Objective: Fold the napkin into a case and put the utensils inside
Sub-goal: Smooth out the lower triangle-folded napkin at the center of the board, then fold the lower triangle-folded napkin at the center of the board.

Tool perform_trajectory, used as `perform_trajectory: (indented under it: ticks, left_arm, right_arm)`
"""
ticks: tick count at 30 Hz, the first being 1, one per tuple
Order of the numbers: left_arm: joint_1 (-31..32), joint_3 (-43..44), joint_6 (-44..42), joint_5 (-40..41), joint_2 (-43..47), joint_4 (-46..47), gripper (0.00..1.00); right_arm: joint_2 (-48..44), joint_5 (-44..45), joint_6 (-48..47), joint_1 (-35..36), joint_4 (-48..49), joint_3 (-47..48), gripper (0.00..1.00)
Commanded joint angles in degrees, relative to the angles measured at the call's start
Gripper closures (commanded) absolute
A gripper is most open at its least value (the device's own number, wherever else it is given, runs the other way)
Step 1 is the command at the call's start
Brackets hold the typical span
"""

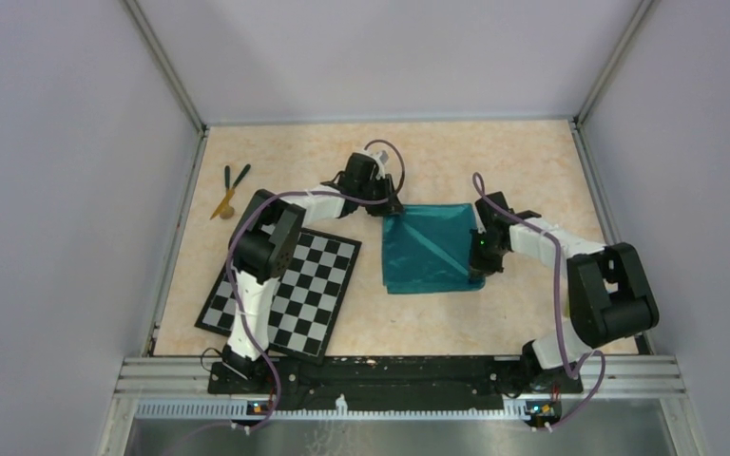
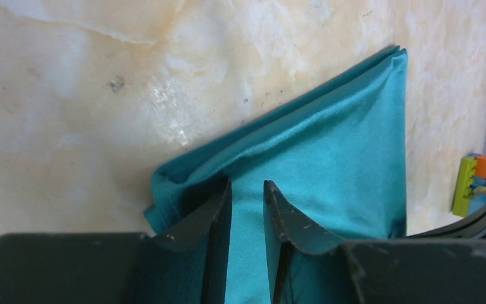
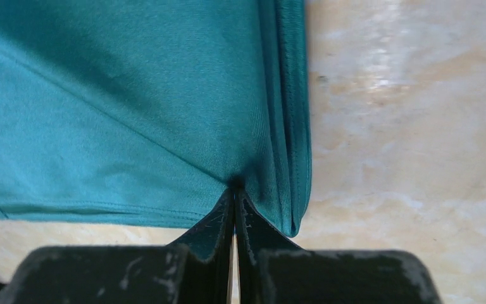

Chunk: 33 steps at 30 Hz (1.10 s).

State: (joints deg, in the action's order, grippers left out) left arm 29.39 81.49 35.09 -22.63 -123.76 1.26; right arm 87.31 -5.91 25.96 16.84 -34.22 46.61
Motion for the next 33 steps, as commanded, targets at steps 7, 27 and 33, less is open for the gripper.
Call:
perform_trajectory:
  ticks: [7, 27, 33]
  left_arm:
    - [-0.08, -0.24, -1.40, -2.07, 2.63, -2.59, 0.57]
    - [-14.32, -13.67, -7.21, -5.00, 44.37, -17.25, 0.22]
    - [-19.08, -18.45, -13.59, 4.27, 52.81, -20.38, 0.19]
  right_arm:
    - [-3.22, 19.32, 4.50, -0.62, -3.48, 0.53, 1.00]
    - [7.25, 11.78, 1.99, 31.33, -11.01, 25.85, 0.31]
    - [15.99, 13.87, 3.97, 35.25, -13.53, 31.27, 0.49]
